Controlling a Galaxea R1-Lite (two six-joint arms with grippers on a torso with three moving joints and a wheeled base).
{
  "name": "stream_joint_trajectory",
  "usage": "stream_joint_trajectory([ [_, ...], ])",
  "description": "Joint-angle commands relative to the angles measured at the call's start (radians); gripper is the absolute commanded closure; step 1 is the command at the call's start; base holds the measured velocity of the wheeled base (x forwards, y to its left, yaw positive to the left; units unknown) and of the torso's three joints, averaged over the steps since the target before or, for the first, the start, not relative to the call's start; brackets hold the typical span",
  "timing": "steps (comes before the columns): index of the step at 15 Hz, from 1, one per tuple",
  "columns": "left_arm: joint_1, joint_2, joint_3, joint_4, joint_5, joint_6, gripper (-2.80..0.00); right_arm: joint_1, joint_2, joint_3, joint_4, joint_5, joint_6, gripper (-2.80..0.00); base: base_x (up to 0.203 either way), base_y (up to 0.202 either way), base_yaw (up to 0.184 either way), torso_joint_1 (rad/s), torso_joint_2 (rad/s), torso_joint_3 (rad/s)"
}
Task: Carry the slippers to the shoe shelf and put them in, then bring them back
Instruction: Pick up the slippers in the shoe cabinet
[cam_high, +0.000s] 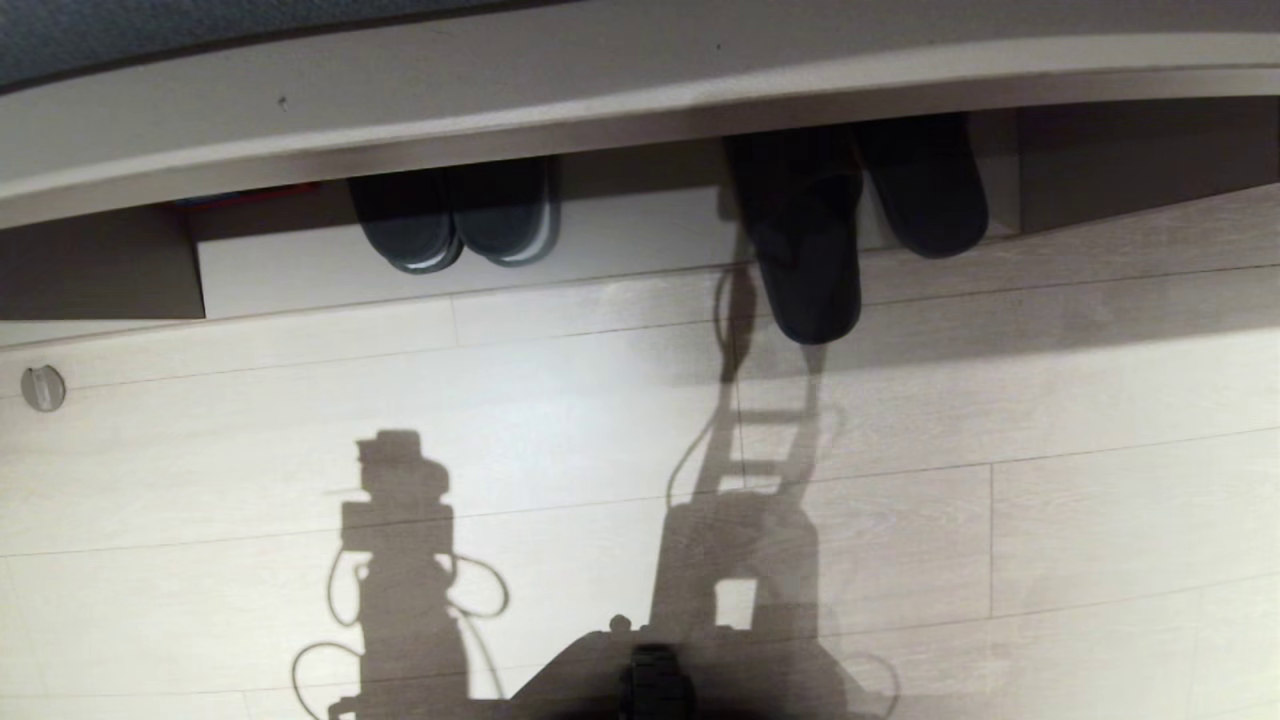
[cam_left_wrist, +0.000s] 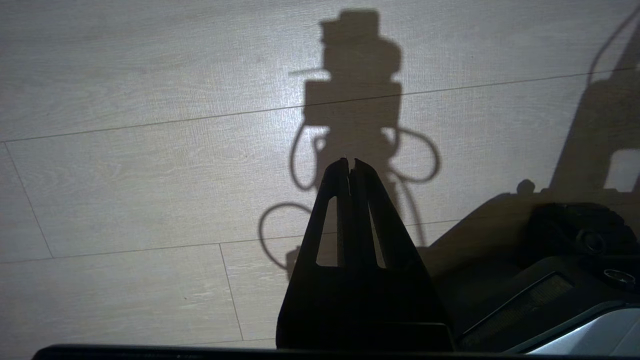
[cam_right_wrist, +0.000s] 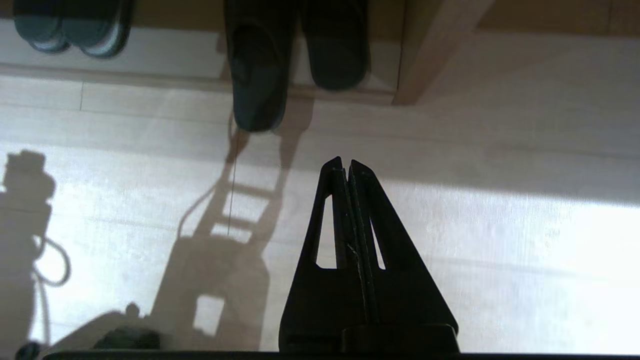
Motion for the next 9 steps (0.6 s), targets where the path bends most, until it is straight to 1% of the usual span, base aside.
stream_joint_trajectory([
  [1,0.001,0.001,0.000,0.000,0.000,-0.001,0.00,-0.017,-0.098,0.027,0.045,0.006,0.004,0.00,0.000,0.000,0.000,0.000,0.00,0.000],
  [4,0.001,-0.001,0.000,0.000,0.000,-0.001,0.00,-0.023,-0.178,0.148,0.091,0.010,0.006,0.00,0.000,0.000,0.000,0.000,0.00,0.000],
  [6,0.000,0.001,0.000,0.000,0.000,-0.001,0.00,-0.023,-0.210,0.248,0.093,0.007,0.006,0.00,0.000,0.000,0.000,0.000,0.00,0.000],
  [9,0.001,0.001,0.000,0.000,0.000,-0.001,0.00,-0.024,-0.235,0.360,0.086,0.004,0.005,0.00,0.000,0.000,0.000,0.000,0.00,0.000],
])
